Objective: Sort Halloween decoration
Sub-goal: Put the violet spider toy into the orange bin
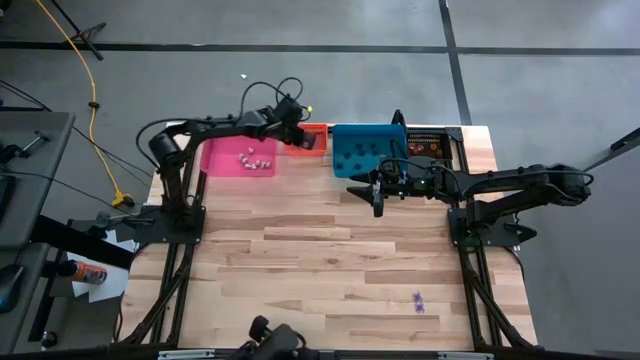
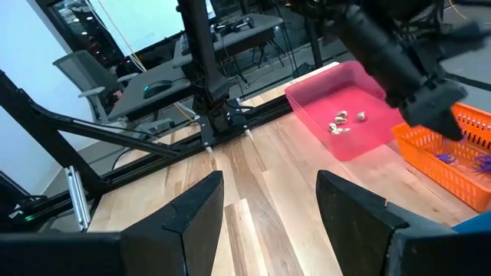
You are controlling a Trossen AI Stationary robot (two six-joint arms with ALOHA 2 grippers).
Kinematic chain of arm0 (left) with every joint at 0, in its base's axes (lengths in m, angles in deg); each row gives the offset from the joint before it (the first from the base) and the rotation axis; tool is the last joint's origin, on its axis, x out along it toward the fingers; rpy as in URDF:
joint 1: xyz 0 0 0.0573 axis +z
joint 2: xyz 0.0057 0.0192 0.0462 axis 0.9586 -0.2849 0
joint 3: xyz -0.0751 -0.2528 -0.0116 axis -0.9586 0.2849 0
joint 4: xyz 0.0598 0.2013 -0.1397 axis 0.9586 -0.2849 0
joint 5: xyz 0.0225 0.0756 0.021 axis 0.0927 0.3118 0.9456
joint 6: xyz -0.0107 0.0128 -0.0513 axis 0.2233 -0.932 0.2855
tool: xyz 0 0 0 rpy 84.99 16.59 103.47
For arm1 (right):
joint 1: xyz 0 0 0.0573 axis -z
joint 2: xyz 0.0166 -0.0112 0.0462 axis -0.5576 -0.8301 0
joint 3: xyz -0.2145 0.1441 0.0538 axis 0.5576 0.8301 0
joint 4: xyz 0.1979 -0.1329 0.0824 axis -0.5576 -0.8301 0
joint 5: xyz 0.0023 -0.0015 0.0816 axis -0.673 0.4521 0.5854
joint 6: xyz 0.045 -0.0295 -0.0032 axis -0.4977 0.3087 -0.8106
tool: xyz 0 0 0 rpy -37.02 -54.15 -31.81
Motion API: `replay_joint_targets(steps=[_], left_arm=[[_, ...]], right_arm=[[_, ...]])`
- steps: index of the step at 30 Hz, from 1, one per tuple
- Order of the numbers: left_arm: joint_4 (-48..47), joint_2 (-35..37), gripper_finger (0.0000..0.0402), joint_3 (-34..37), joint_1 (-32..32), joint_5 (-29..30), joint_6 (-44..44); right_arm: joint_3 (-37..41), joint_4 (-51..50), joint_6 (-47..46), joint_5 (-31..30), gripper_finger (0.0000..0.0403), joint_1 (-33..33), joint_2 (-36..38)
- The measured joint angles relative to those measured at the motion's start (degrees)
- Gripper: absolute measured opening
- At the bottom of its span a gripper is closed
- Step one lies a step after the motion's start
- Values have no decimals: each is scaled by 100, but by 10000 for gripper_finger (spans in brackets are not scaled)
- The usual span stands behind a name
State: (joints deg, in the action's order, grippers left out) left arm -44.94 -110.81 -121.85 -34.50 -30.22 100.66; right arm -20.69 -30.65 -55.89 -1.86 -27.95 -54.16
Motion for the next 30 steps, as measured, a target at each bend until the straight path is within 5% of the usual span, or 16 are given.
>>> replay_joint_targets(steps=[12, 23, 30], left_arm=[[-64, -244, 13, 2, -52, 349, -98], [-56, -84, 129, 2, -115, 405, -450], [-165, 815, 178, 4, 191, 15, -939]], right_arm=[[0, -14, -11, 0, 203, 2, 2], [0, -18, -7, 0, 203, 2, 2], [0, -16, -2, 0, 203, 2, 2]])
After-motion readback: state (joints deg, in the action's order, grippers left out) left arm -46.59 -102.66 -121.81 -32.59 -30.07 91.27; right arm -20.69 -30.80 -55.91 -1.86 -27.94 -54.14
